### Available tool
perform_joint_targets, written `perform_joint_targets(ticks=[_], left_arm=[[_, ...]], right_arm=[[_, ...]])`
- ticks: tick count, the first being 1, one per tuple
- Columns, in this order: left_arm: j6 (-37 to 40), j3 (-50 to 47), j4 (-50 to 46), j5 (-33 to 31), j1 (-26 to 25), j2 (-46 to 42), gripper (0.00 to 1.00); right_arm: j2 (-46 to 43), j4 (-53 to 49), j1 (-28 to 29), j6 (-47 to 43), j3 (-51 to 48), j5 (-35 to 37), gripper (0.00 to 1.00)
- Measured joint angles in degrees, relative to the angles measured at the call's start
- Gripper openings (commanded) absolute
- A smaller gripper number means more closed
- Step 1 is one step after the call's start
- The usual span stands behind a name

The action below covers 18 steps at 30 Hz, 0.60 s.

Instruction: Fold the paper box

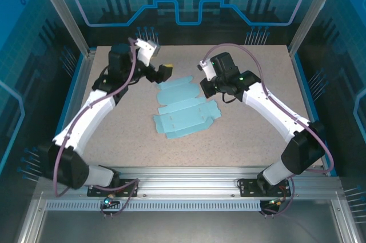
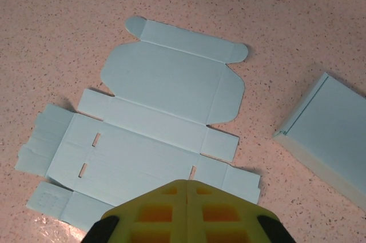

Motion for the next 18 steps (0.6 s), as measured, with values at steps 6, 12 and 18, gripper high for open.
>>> perform_joint_targets(ticks=[6, 12, 18], left_arm=[[-1.6, 8.3, -11.1, 0.5, 2.3, 11.1, 0.87], [-4.7, 1.8, -13.7, 0.4, 2.4, 11.6, 0.89], [-5.0, 1.0, -13.7, -0.1, 2.4, 11.6, 0.91]], right_arm=[[0.2, 0.0, -4.3, 9.0, -4.9, -4.3, 0.28], [0.5, 1.6, -4.7, 21.9, -18.9, -6.3, 0.52], [0.9, 6.4, -4.2, 31.5, -27.6, -7.3, 0.55]])
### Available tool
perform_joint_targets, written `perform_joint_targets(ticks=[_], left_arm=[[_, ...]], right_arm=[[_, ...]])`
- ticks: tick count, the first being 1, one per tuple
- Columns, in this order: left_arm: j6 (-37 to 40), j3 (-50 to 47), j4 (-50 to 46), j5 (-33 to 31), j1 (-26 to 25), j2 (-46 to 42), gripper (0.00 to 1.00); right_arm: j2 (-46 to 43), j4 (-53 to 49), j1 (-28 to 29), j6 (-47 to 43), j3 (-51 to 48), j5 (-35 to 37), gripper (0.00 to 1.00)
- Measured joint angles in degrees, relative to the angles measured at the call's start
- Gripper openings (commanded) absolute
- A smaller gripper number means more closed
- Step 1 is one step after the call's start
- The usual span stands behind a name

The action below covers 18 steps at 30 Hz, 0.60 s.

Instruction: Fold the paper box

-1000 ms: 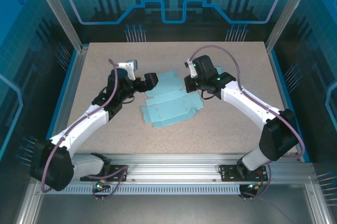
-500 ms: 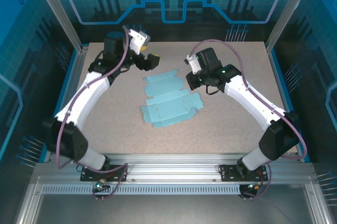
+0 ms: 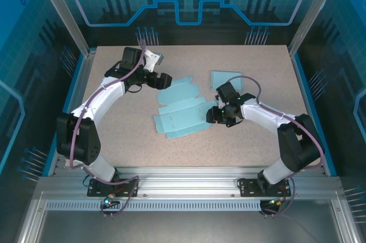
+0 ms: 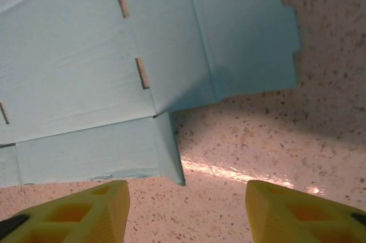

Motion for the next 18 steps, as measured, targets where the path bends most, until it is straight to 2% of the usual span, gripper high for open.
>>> perform_joint_targets(ticks=[5, 7, 9, 11, 12, 15, 18], left_arm=[[0.0, 0.0, 0.0, -0.6, 0.0, 0.0, 0.93], [0.0, 0.0, 0.0, -1.0, 0.0, 0.0, 0.93], [0.0, 0.0, 0.0, -1.6, 0.0, 0.0, 0.94], [0.1, 0.0, 0.0, -2.1, 0.0, 0.0, 0.94], [0.2, 0.0, 0.0, -2.2, 0.0, 0.0, 0.94], [0.7, 0.0, 0.0, -2.5, 0.0, 0.0, 0.96], [3.0, 0.0, 0.0, -2.3, 0.0, -0.1, 0.98]], right_arm=[[2.8, 6.4, 0.0, 4.3, -1.9, -1.4, 0.46], [4.8, 8.7, 0.0, 5.3, -1.9, -2.3, 0.40], [6.7, 10.4, 0.0, 6.0, -1.9, -3.3, 0.26], [7.9, 11.4, 0.1, 6.4, -1.8, -4.4, 0.05], [8.1, 11.7, 0.1, 6.3, -1.7, -5.2, 0.00], [8.1, 10.4, 0.6, 4.6, 1.4, -5.8, 0.00], [8.1, 4.8, 0.7, -1.4, 8.2, -4.2, 0.00]])
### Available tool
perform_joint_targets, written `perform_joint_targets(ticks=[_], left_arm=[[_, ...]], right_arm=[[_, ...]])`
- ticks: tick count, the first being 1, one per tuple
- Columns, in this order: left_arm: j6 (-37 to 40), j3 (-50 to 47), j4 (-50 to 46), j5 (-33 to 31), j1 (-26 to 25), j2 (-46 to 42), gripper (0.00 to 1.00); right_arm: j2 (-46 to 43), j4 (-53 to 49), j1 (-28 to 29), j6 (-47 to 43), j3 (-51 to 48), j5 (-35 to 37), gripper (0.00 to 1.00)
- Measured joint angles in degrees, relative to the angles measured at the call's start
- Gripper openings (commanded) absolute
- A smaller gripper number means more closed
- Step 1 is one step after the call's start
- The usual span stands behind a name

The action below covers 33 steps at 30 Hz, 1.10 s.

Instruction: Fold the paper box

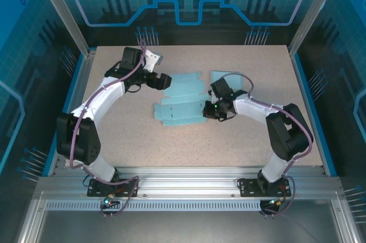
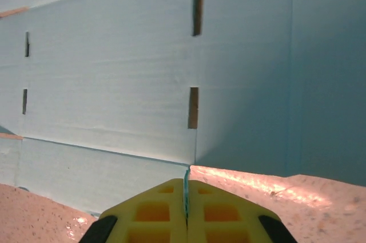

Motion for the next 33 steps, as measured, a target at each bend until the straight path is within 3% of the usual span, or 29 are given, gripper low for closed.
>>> perform_joint_targets(ticks=[8, 17, 20, 25, 31, 33], left_arm=[[11.4, -1.4, 4.3, 3.7, 0.0, -4.8, 0.99], [23.7, -1.2, 11.0, 8.5, 0.0, -8.9, 0.99], [27.4, 0.8, 9.2, 11.2, 0.0, -8.9, 0.98], [33.9, 6.8, 4.7, 17.1, -0.6, -8.9, 0.86], [41.8, 10.2, -2.3, 18.0, -5.4, -8.9, 0.81], [43.9, 10.2, -4.8, 17.9, -7.0, -8.9, 0.74]], right_arm=[[-0.2, -17.2, 3.9, -22.9, 24.0, 11.6, 0.00], [-2.9, -26.1, 8.7, -41.7, 31.4, 19.1, 0.00], [-4.3, -27.0, 9.9, -46.1, 32.7, 19.7, 0.00], [-7.2, -27.6, 11.1, -50.6, 34.9, 19.4, 0.00], [-8.8, -27.8, 11.2, -51.9, 36.4, 19.2, 0.00], [-8.8, -27.9, 11.2, -51.9, 36.4, 19.2, 0.00]])
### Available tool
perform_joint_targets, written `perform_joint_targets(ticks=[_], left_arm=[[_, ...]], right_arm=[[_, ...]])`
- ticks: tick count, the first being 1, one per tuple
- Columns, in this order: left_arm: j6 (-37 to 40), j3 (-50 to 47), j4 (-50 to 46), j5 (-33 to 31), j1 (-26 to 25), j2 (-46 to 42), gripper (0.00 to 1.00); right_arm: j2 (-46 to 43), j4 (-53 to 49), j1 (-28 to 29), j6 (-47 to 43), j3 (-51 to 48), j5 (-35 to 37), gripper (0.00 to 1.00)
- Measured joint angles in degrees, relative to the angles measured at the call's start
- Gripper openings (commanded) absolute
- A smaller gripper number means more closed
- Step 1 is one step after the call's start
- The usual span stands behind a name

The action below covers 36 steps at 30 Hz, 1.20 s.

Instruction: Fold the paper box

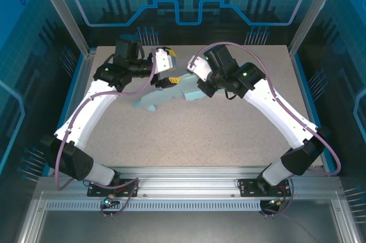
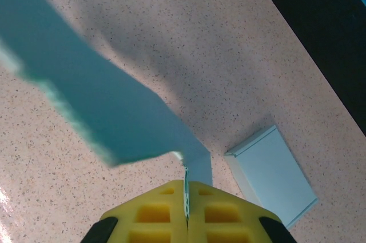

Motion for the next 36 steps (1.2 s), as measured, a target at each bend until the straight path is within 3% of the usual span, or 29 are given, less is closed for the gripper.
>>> perform_joint_targets(ticks=[5, 8, 12, 17, 18, 24, 29, 30, 31, 36], left_arm=[[2.6, 0.0, -3.8, -0.5, -1.7, 0.0, 0.55], [3.3, 0.0, -5.7, -0.8, -2.0, 0.0, 0.37], [2.6, 0.0, -7.3, -2.5, -3.4, 0.0, 0.30], [1.2, 0.0, -8.3, -5.5, -5.2, 0.0, 0.03], [0.9, 0.0, -8.4, -6.2, -5.5, 0.0, 0.00], [-2.2, -2.2, -4.0, -10.6, -6.5, -1.6, 0.00], [-6.7, -10.6, 3.9, -12.7, -6.5, -8.6, 0.00], [-8.4, -12.5, 6.3, -13.1, -6.5, -10.6, 0.00], [-10.0, -13.8, 8.1, -13.3, -6.5, -12.1, 0.00], [-20.8, -17.0, 16.3, -12.7, -5.4, -17.7, 0.00]], right_arm=[[0.0, -0.1, 0.0, 0.0, 0.0, 0.0, 0.00], [0.0, 0.3, 0.0, 0.0, 0.0, 0.1, 0.00], [0.0, 1.2, 0.0, 0.1, 0.0, 0.9, 0.00], [-0.3, 2.2, 0.0, 0.5, 0.0, 2.0, 0.00], [-0.5, 2.4, 0.0, 0.5, -0.3, 2.3, 0.03], [-3.5, 5.7, 0.0, 2.1, -4.4, 3.0, 0.53], [-12.8, 11.8, -0.5, 4.7, -13.8, 2.7, 0.80], [-15.4, 13.6, -0.9, 5.4, -16.2, 2.2, 0.93], [-17.8, 15.0, -1.3, 6.4, -18.4, 1.8, 1.00], [-27.5, 23.0, -8.3, 11.8, -28.5, -4.2, 1.00]])
